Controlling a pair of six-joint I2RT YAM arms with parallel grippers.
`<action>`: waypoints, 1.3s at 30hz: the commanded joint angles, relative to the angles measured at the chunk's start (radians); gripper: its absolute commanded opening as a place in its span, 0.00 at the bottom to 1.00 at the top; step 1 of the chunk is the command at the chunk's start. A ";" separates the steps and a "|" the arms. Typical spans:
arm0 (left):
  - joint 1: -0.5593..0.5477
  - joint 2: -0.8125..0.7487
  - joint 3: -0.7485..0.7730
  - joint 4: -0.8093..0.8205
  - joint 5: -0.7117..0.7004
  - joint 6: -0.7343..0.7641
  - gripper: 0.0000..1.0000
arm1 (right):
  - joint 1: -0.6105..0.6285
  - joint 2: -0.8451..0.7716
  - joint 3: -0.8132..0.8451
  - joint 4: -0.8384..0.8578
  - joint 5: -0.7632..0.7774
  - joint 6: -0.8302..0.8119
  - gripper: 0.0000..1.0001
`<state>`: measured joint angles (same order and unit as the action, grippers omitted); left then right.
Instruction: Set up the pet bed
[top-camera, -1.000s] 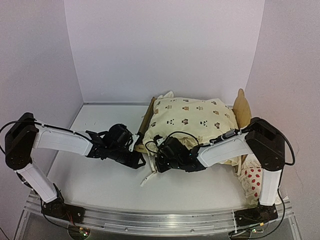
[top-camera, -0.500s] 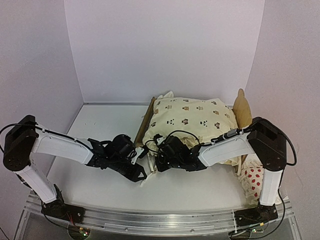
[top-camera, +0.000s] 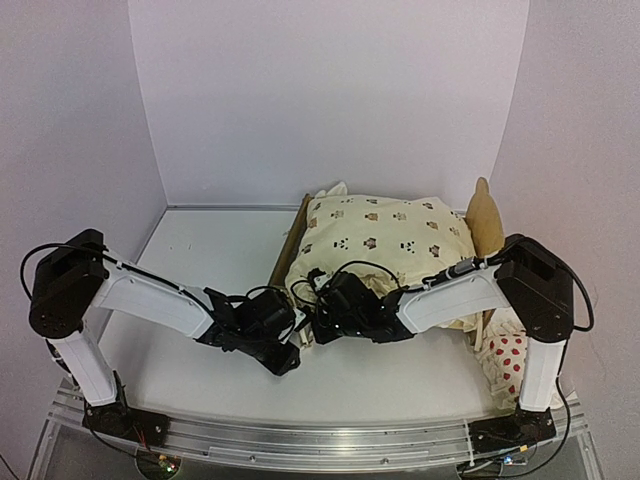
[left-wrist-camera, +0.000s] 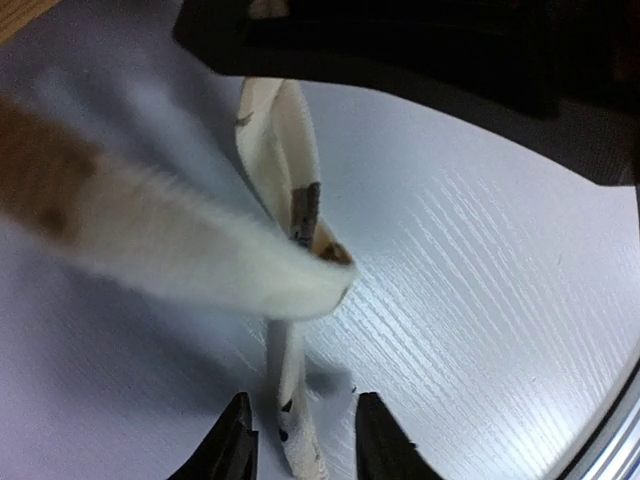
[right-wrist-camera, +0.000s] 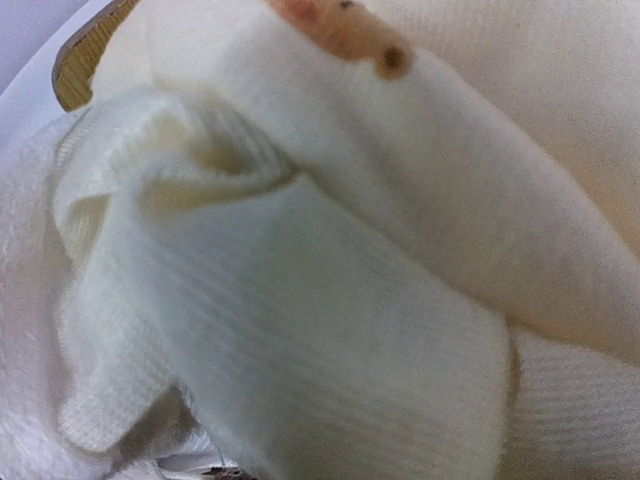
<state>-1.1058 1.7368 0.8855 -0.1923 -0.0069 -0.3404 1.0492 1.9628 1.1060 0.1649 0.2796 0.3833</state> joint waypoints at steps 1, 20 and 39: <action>-0.037 0.052 0.078 -0.045 -0.128 0.013 0.22 | -0.001 -0.057 -0.012 0.010 -0.017 0.018 0.00; 0.027 -0.051 0.014 -0.113 -0.254 -0.084 0.00 | -0.001 -0.250 -0.068 -0.053 -0.024 0.065 0.00; 0.314 -0.050 0.049 -0.104 -0.181 0.010 0.00 | -0.089 -0.542 -0.194 -0.193 0.100 -0.010 0.00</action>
<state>-0.8690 1.6974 0.9024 -0.2706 -0.1948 -0.3575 0.9724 1.5076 0.9666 0.0154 0.3506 0.3924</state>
